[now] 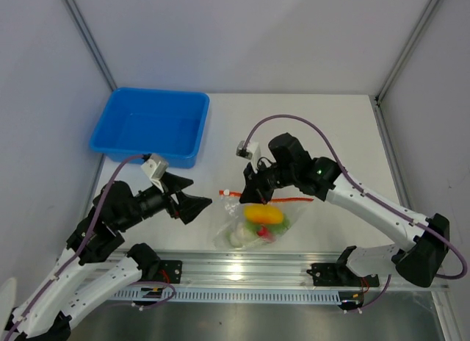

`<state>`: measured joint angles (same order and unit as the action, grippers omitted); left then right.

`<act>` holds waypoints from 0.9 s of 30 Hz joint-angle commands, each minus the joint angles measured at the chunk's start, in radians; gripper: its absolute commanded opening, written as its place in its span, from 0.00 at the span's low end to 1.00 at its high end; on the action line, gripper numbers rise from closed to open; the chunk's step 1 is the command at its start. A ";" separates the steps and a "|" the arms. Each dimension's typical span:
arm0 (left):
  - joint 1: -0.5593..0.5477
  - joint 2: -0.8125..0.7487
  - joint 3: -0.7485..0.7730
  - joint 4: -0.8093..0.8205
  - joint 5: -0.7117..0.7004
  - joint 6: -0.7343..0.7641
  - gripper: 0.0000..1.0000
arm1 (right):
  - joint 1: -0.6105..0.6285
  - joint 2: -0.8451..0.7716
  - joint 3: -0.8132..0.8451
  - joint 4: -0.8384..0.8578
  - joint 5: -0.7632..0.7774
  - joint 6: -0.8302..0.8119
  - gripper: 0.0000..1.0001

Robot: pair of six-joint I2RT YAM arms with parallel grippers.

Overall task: Place the food in the zip-top bag and seal the zipper
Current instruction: Place the zipper food storage bag at the center of the board.

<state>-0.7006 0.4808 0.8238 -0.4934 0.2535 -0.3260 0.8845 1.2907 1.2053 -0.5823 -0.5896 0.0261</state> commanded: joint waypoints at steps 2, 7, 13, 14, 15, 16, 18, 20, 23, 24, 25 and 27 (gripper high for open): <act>0.006 -0.031 -0.012 0.002 -0.115 -0.034 0.99 | -0.093 0.007 0.029 0.082 0.114 0.055 0.00; 0.004 -0.108 -0.080 0.039 -0.082 -0.053 1.00 | -0.264 0.085 0.060 0.147 0.126 0.106 0.00; 0.006 -0.122 -0.112 0.041 -0.039 -0.070 0.99 | -0.421 0.263 0.088 0.300 0.155 0.193 0.00; 0.004 -0.123 -0.118 0.039 -0.024 -0.076 1.00 | -0.471 0.316 0.095 0.315 0.154 0.205 0.00; 0.006 -0.126 -0.123 0.041 -0.014 -0.082 0.99 | -0.496 0.341 0.103 0.332 0.142 0.227 0.00; 0.006 -0.134 -0.127 0.052 -0.002 -0.103 1.00 | -0.519 0.366 0.115 0.355 0.134 0.236 0.00; 0.004 -0.149 -0.155 0.067 0.033 -0.126 1.00 | -0.579 0.439 0.134 0.410 0.122 0.261 0.00; 0.004 -0.172 -0.187 0.091 0.065 -0.160 0.99 | -0.607 0.485 0.174 0.427 0.143 0.274 0.00; 0.006 -0.195 -0.222 0.113 0.084 -0.192 1.00 | -0.671 0.561 0.203 0.455 0.162 0.307 0.00; 0.006 -0.199 -0.230 0.115 0.087 -0.199 1.00 | -0.683 0.573 0.204 0.466 0.166 0.320 0.00; 0.004 -0.202 -0.241 0.119 0.090 -0.208 0.99 | -0.696 0.591 0.201 0.485 0.178 0.354 0.00; 0.006 -0.203 -0.261 0.137 0.108 -0.215 1.00 | -0.735 0.602 0.180 0.509 0.226 0.399 0.00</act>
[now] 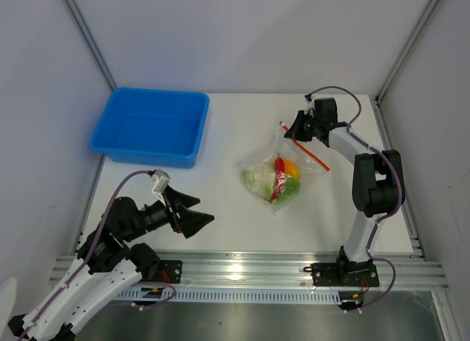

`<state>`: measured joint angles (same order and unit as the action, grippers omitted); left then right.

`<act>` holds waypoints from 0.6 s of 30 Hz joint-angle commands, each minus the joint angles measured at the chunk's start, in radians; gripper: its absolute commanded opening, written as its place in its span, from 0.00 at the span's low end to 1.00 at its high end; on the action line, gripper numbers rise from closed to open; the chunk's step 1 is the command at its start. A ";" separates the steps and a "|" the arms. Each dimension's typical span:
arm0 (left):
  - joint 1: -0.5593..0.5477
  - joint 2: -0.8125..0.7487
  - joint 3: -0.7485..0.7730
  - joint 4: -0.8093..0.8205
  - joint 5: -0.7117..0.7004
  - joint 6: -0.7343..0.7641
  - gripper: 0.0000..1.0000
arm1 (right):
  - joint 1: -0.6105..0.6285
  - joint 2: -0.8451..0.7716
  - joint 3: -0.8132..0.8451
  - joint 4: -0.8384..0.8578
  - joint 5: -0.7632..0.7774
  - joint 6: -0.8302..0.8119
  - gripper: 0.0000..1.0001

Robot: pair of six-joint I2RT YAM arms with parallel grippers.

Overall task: Place the food in the zip-top bag and seal the zipper
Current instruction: Place the zipper food storage bag at the center of the board.

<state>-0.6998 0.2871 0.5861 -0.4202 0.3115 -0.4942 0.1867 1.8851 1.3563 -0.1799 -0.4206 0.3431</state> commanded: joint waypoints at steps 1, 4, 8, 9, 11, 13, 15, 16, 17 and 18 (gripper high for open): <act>0.005 -0.009 -0.029 0.070 0.055 -0.053 0.99 | -0.053 0.012 0.011 0.149 0.069 0.138 0.00; 0.003 0.000 -0.051 0.098 0.066 -0.067 1.00 | -0.093 -0.001 -0.072 0.238 0.098 0.213 0.00; 0.005 0.017 -0.068 0.138 0.083 -0.086 0.99 | -0.105 -0.009 -0.137 0.235 0.215 0.260 0.00; 0.005 0.020 -0.068 0.144 0.084 -0.090 1.00 | -0.107 -0.009 -0.157 0.229 0.232 0.272 0.00; 0.003 0.030 -0.069 0.147 0.086 -0.093 0.99 | -0.108 -0.018 -0.183 0.223 0.261 0.298 0.00; 0.003 0.034 -0.075 0.149 0.084 -0.099 1.00 | -0.108 -0.035 -0.245 0.232 0.325 0.344 0.00; 0.005 0.030 -0.075 0.152 0.086 -0.106 0.99 | -0.110 -0.076 -0.306 0.287 0.365 0.384 0.00; 0.005 0.027 -0.078 0.152 0.086 -0.107 1.00 | -0.110 -0.089 -0.354 0.309 0.368 0.393 0.00; 0.005 0.021 -0.080 0.150 0.086 -0.110 0.99 | -0.110 -0.096 -0.371 0.327 0.365 0.399 0.01; 0.005 0.018 -0.081 0.150 0.086 -0.115 0.99 | -0.110 -0.099 -0.378 0.336 0.365 0.402 0.02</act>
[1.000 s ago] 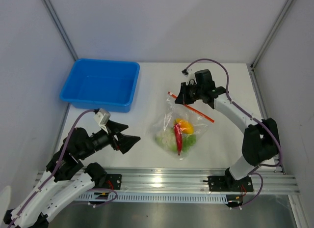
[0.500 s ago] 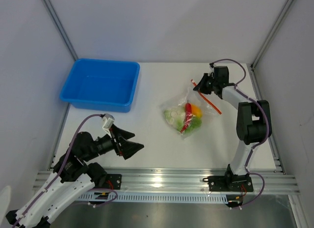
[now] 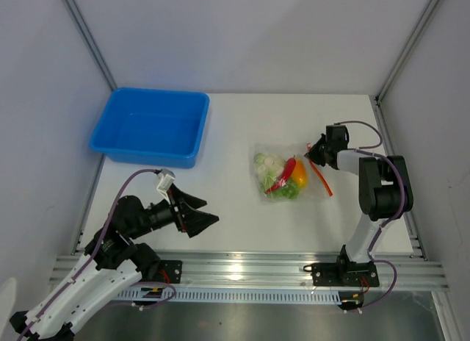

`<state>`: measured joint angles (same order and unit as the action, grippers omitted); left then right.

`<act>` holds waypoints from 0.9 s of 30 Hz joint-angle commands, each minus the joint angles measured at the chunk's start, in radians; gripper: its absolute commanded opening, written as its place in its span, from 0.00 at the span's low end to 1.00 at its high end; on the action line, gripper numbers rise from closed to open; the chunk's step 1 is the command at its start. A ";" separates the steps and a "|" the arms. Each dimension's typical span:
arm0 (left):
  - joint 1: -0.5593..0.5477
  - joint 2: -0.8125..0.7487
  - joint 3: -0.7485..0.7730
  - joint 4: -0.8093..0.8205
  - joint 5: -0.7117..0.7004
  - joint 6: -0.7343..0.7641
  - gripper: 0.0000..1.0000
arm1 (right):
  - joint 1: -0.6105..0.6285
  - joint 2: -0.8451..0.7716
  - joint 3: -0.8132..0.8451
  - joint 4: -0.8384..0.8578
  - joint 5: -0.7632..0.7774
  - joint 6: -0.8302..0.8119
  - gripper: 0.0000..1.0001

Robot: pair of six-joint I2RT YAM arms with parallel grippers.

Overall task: Place the food in the zip-top bag and seal the zipper
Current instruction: Place the zipper food storage bag at the center of the board, then reset both arms

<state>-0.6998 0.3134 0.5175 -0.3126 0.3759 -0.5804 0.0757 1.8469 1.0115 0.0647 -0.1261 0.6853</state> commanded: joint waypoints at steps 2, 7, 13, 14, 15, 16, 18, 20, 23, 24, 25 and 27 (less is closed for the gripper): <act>0.005 -0.014 -0.017 0.038 0.023 -0.032 0.99 | 0.001 -0.052 -0.021 0.083 0.053 0.048 0.09; 0.005 -0.028 -0.027 0.030 0.021 -0.050 0.99 | -0.004 -0.043 0.010 0.046 0.042 0.008 0.49; 0.005 -0.033 -0.037 0.030 0.014 -0.071 0.99 | -0.004 -0.135 0.044 -0.035 0.068 -0.075 0.67; 0.005 -0.031 -0.037 0.030 0.012 -0.073 0.99 | -0.004 -0.153 0.051 -0.064 0.081 -0.105 0.69; 0.005 -0.028 -0.036 0.033 0.011 -0.075 1.00 | -0.004 -0.175 0.055 -0.107 0.094 -0.119 0.70; 0.006 -0.027 -0.034 0.033 0.003 -0.076 0.99 | -0.004 -0.199 0.053 -0.129 0.108 -0.130 0.73; 0.006 -0.020 -0.037 0.036 -0.006 -0.075 1.00 | -0.004 -0.293 0.032 -0.173 0.156 -0.159 0.90; 0.005 -0.007 -0.039 0.046 -0.025 -0.075 1.00 | -0.004 -0.386 0.026 -0.218 0.172 -0.181 1.00; 0.008 0.032 -0.036 0.069 -0.055 -0.085 0.99 | -0.002 -0.528 -0.008 -0.328 0.175 -0.202 0.99; 0.011 0.047 -0.034 0.078 -0.064 -0.091 0.99 | -0.004 -0.572 -0.026 -0.342 0.158 -0.199 0.99; 0.017 0.082 -0.031 0.101 -0.071 -0.093 1.00 | -0.001 -0.615 -0.080 -0.353 0.143 -0.196 0.99; 0.025 0.125 -0.030 0.133 -0.069 -0.101 0.99 | -0.002 -0.742 -0.143 -0.377 0.083 -0.179 0.99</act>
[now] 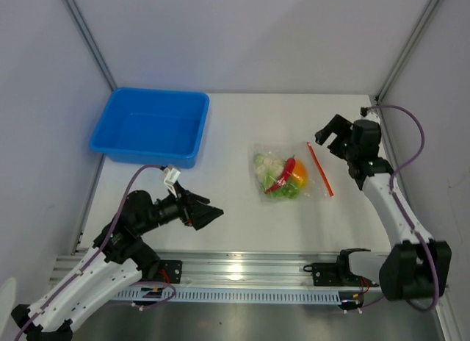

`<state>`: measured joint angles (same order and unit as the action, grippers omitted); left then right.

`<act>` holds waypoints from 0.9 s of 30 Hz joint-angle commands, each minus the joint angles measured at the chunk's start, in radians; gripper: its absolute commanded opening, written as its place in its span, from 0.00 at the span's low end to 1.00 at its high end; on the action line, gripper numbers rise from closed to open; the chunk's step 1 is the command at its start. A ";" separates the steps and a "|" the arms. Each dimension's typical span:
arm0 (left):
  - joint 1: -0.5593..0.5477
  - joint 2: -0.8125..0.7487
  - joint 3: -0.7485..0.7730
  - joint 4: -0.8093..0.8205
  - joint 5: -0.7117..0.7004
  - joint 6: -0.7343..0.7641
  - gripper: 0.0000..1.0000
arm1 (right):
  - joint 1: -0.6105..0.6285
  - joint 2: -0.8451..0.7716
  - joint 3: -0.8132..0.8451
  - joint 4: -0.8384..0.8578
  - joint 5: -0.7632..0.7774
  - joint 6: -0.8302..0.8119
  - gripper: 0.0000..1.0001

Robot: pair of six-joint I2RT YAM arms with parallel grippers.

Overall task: Place the food in the zip-top bag and seal the zipper
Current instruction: Reset both arms

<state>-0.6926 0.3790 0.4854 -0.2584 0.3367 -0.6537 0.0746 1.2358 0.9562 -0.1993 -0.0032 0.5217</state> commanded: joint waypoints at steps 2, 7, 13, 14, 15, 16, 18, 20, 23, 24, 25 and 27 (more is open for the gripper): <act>0.033 0.130 0.004 0.134 -0.022 -0.052 0.99 | 0.005 -0.211 -0.186 -0.146 -0.096 0.018 0.99; 0.064 0.282 -0.002 0.283 0.027 -0.104 1.00 | 0.114 -0.491 -0.342 -0.232 -0.037 0.092 1.00; 0.077 0.313 -0.057 0.432 -0.005 -0.135 0.99 | 0.256 -0.660 -0.431 -0.311 0.003 0.146 0.99; 0.077 0.293 -0.079 0.467 -0.007 -0.145 0.99 | 0.275 -0.711 -0.448 -0.302 0.002 0.140 0.99; 0.076 0.264 -0.124 0.541 -0.004 -0.155 1.00 | 0.295 -0.740 -0.492 -0.290 -0.023 0.138 0.99; 0.076 0.197 -0.183 0.589 0.002 -0.162 0.99 | 0.333 -0.774 -0.520 -0.272 -0.047 0.135 0.99; 0.077 0.125 -0.269 0.671 0.010 -0.190 0.99 | 0.372 -0.895 -0.601 -0.226 -0.087 0.168 0.99; 0.076 0.009 -0.373 0.763 0.028 -0.211 0.99 | 0.425 -1.025 -0.646 -0.232 -0.067 0.210 0.99; 0.076 -0.132 -0.477 0.843 0.058 -0.250 0.99 | 0.476 -1.145 -0.698 -0.276 0.002 0.253 0.99; 0.074 -0.165 -0.520 0.869 0.064 -0.267 1.00 | 0.484 -1.198 -0.705 -0.285 0.017 0.258 0.99; 0.076 -0.202 -0.574 0.893 0.065 -0.280 0.99 | 0.490 -1.194 -0.702 -0.290 0.058 0.256 0.99; 0.076 -0.300 -0.625 0.944 0.077 -0.308 1.00 | 0.507 -1.167 -0.706 -0.282 0.071 0.258 0.99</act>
<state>-0.6212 0.1749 0.0448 0.4755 0.3786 -0.8967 0.5621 0.0582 0.2535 -0.4927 -0.0040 0.7471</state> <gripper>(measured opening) 0.994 0.993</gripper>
